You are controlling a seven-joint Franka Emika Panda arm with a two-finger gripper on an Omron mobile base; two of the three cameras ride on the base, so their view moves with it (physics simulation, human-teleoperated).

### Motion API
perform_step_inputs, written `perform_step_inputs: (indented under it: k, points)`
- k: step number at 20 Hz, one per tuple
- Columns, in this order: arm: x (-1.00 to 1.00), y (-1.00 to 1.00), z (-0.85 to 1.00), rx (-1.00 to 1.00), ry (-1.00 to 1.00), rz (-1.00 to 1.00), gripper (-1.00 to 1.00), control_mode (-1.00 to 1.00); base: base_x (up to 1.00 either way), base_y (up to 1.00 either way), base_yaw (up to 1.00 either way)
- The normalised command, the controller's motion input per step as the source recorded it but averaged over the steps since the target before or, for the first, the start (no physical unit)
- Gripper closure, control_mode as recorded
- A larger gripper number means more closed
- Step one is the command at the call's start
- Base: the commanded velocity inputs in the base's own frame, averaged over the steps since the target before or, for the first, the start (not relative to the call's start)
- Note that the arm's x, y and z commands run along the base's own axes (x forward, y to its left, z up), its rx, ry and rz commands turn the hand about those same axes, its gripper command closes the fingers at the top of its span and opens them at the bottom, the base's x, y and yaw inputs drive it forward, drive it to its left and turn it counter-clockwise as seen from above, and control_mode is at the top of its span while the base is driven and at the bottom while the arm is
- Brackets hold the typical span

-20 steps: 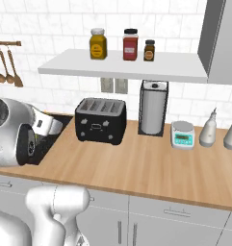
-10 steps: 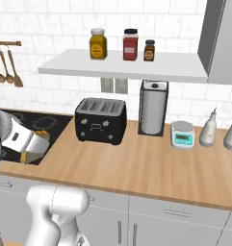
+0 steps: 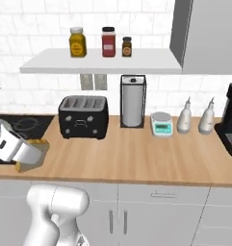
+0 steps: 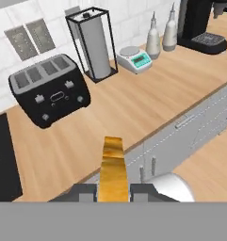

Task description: Start the toaster. Once the lever pops up, take the bread to the plate on the dining counter.

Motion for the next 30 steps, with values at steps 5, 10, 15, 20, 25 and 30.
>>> perform_step_inputs:
  k: [5, 10, 15, 20, 25, 30]
  points:
    - [0.00, 0.00, 0.00, 0.00, 0.00, 0.00, 1.00, 1.00, -0.12, -0.03, -0.85]
    - [0.00, 0.00, 0.00, 0.00, 0.00, 0.00, 1.00, 1.00, 0.00, 0.00, -0.94]
    - [0.00, 0.00, 0.00, 0.00, 0.00, 0.00, 1.00, 1.00, 0.00, 0.00, -0.92]
    - [0.00, 0.00, 0.00, 0.00, 0.00, 0.00, 1.00, 1.00, 0.03, 0.00, -0.89]
    - [0.00, 0.00, 0.00, 0.00, 0.00, 0.00, 1.00, 1.00, 0.15, 0.00, -0.87]
    - [0.00, 0.00, 0.00, 0.00, 0.00, 0.00, 1.00, 1.00, 0.23, 0.00, -0.88]
